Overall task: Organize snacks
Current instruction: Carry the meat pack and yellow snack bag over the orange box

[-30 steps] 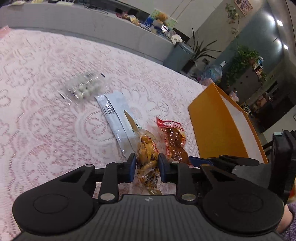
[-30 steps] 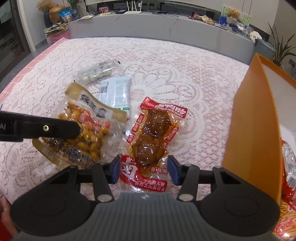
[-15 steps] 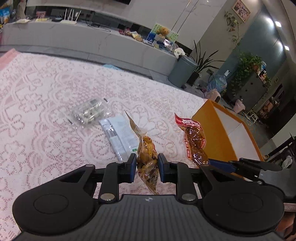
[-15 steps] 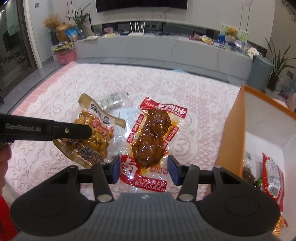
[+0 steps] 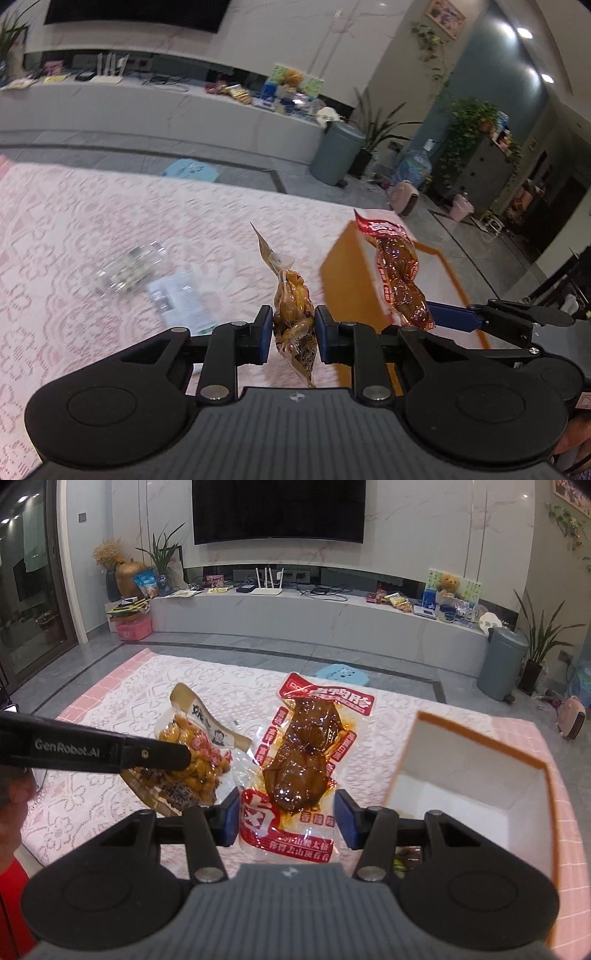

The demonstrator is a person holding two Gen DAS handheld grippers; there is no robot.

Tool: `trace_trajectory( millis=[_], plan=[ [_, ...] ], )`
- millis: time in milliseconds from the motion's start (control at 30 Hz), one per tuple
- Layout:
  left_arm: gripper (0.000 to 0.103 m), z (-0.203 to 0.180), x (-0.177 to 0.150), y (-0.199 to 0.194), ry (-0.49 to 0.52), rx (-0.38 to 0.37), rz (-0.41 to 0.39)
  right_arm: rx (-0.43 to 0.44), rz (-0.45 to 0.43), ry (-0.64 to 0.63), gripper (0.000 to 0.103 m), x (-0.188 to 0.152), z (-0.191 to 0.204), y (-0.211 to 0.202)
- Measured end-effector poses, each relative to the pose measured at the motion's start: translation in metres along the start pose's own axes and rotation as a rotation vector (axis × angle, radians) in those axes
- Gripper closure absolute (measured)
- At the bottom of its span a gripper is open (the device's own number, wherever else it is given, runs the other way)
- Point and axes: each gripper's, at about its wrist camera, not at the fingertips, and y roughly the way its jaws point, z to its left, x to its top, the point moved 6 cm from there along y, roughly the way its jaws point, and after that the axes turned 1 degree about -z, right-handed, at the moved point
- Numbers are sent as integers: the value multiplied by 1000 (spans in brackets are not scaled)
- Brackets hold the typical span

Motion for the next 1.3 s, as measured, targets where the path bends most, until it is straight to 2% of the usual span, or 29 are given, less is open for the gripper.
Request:
trace_trajectory(
  millis=[367,567,733,867,1167,1300],
  plan=[
    [77,-91,16,39,124,-95,37,-76,7,4,53,-3,-79,-42],
    [77,-139,15,82,221,-138,94,-146,76,-26,53,-20,-122,-36],
    [77,-162,10,120,309,-173,157,-163,139,-10,53,-30,-155,-17],
    [77,-172,5,146,348,-150,196,-152,191,27,53,-40,-178,4],
    [77,-165,-9,197,477,5,262,-122,255,19,52,-50,-195,58],
    [77,-155,-10,212,464,10,283,-110,283,-2,52,-52,-195,78]
  ],
)
